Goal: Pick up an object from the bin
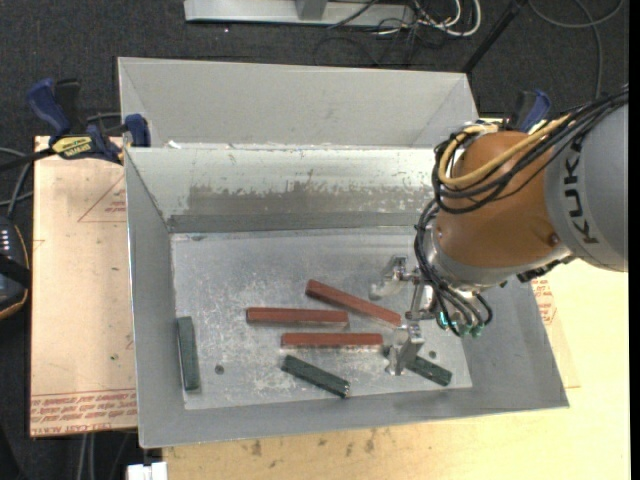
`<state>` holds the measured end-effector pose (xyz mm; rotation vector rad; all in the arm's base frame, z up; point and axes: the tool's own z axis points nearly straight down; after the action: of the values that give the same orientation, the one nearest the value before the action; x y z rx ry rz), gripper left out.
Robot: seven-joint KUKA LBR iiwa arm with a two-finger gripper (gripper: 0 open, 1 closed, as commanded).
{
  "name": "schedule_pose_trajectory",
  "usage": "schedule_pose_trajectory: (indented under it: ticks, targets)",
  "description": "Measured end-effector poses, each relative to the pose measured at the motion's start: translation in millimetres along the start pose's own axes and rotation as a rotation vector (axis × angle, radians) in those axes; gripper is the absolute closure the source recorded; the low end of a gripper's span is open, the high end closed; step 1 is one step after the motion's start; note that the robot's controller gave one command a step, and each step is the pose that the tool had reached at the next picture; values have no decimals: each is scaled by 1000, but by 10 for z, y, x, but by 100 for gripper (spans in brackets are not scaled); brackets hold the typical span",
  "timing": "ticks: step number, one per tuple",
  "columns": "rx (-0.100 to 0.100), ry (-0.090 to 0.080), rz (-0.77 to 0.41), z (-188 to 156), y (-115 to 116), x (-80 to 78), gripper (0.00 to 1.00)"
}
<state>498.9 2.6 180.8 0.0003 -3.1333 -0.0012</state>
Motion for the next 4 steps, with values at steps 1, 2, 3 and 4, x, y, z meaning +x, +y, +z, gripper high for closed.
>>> schedule_pose_trajectory:
  ticks: [1,2,3,4]
  targets:
    - [0,-8,0,-41,0,-17,0]
    - [-1,-15,25,678,-104,-279,0]
    - [-3,-23,213,1021,-138,-341,0]
    - [-4,-14,147,1059,-228,-522,0]
